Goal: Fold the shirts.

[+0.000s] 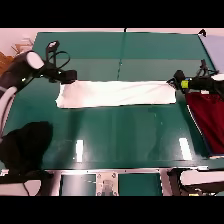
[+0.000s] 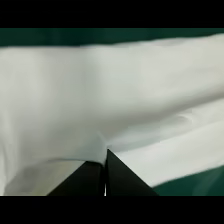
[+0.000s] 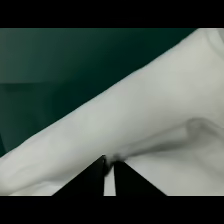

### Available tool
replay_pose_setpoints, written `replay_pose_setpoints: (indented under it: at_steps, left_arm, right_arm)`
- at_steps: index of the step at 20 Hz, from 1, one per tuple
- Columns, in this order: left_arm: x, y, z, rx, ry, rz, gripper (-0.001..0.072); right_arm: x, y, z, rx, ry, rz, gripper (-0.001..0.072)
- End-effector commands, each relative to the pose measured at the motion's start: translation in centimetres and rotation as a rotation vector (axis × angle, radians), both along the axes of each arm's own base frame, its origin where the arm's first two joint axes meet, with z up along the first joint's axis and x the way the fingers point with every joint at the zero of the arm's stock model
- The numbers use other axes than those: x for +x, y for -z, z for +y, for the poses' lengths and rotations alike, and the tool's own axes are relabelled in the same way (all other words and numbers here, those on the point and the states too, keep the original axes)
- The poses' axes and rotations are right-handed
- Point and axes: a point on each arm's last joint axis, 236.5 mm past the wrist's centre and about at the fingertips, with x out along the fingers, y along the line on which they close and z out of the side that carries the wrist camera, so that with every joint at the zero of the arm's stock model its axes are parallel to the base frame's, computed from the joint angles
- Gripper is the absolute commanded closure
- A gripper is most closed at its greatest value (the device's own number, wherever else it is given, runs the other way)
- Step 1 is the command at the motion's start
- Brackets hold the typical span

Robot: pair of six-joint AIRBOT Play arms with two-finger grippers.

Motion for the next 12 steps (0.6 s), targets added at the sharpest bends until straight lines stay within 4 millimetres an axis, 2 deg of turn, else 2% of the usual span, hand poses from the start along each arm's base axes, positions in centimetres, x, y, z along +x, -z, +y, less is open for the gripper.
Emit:
replay_pose_setpoints:
  at_steps: [1,2,5,7,8,9,11,12]
  left_arm:
    - [5.0,4.3,-0.3,0.006,-0.018,-0.022,0.0294]
    - [5.5,4.8,-0.2,0.013,-0.024,-0.030,-0.0008]
    - [6.4,3.8,2.0,0.050,-0.041,-0.053,0.0000]
    - [7.0,2.2,4.3,0.028,-0.103,-0.038,0.0001]
    - [7.1,1.4,5.5,0.011,-0.142,-0.024,0.0001]
    - [7.0,0.8,6.5,-0.009,-0.178,0.002,0.0001]
    - [6.0,0.3,7.3,-0.028,-0.183,0.059,0.0001]
    - [5.2,0.4,7.3,-0.031,-0.172,0.092,0.0001]
  right_arm:
    - [3.9,3.7,-0.3,0.044,0.006,0.026,0.0424]
    - [4.5,4.0,-0.6,0.039,0.002,0.019,0.0339]
    - [5.1,1.7,-3.0,0.006,-0.046,-0.042,0.0338]
    - [3.8,0.5,-5.2,-0.030,-0.103,-0.027,0.0338]
    - [2.9,0.6,-6.6,-0.062,-0.123,-0.002,0.0326]
    - [1.9,1.1,-8.0,-0.094,-0.136,0.031,0.0229]
    - [-0.3,2.4,-10.0,-0.125,-0.162,0.098,0.0204]
    - [-1.1,3.2,-10.4,-0.118,-0.177,0.123,0.0200]
